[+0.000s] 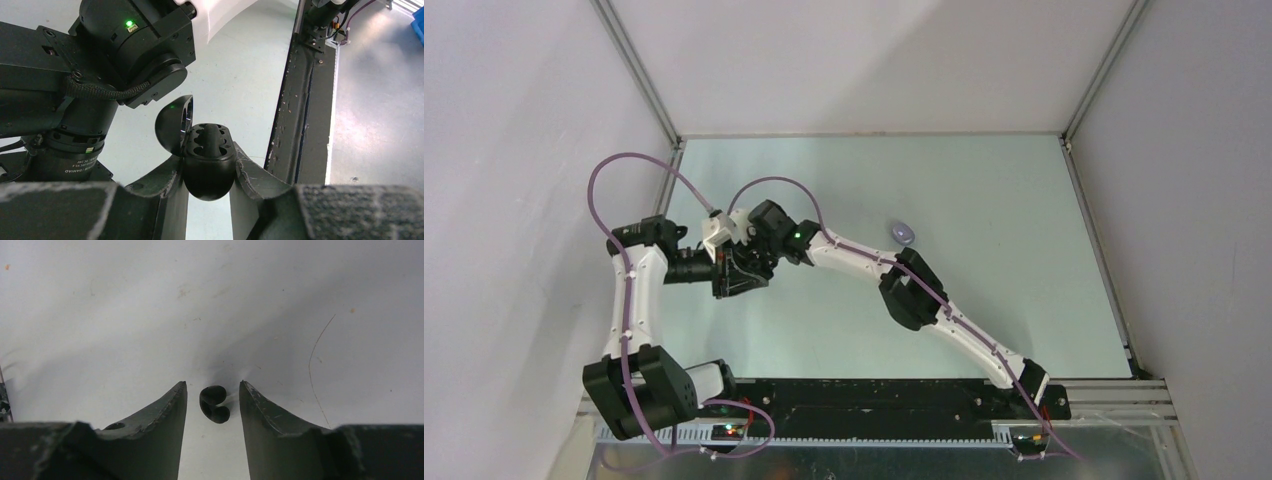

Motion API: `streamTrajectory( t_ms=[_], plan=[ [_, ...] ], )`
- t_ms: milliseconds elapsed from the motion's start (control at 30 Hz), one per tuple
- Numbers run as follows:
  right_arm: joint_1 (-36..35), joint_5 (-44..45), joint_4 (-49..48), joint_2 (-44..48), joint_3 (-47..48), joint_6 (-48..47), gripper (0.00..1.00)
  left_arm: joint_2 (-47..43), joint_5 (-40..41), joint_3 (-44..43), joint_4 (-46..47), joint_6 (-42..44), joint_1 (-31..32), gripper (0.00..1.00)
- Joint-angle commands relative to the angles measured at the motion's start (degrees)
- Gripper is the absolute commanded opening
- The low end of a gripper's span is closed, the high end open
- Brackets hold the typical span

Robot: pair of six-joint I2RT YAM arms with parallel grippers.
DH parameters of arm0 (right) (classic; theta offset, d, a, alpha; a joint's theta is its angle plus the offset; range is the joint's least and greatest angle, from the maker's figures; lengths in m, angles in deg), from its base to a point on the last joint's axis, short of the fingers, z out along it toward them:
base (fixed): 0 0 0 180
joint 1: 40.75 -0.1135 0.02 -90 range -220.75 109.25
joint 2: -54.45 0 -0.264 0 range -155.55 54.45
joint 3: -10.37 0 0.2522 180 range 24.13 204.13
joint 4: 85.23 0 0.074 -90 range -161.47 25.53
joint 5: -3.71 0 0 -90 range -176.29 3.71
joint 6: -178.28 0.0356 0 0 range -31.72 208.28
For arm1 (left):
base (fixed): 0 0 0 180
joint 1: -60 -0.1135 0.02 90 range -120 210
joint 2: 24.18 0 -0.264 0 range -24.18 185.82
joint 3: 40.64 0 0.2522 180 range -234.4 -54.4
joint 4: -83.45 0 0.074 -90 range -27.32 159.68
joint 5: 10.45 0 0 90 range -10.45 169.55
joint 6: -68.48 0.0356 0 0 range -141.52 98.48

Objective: Insert the wireless bluetooth earbuds into the charging case
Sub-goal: Pick up the earbud from the center of the board.

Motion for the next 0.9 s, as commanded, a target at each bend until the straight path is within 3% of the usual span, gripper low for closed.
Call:
streamTrajectory(
  t_ms=[0,200,333,567,700,867],
  plan=[
    [-1.1,-1.0,3.9,-0.5,1.2,-3.5,0.46,-1.2,-2.7,-1.0,-2.5,2.0,-0.7,0.13],
    [-1.5,1.7,5.3,0.8,-0.2,-5.8,0.37,-1.5,-2.9,-1.0,-2.5,2.0,-0.9,0.13],
    [-1.0,3.0,5.4,2.6,-2.4,-7.3,0.21,-1.6,-2.9,-0.9,-2.5,2.1,-1.1,0.13],
    [1.7,3.0,7.3,7.4,-4.4,-8.5,0.13,-1.6,-3.1,-0.8,-2.5,2.1,-1.2,0.13],
    [4.3,0.4,7.6,14.2,-11.4,-9.7,0.11,-1.7,-3.3,-0.8,-2.5,2.0,-1.2,0.13],
    [8.2,-2.3,5.5,27.5,-28.1,-12.6,0.11,-2.1,-3.6,-0.7,-2.5,2.1,-1.2,0.13]
  ],
)
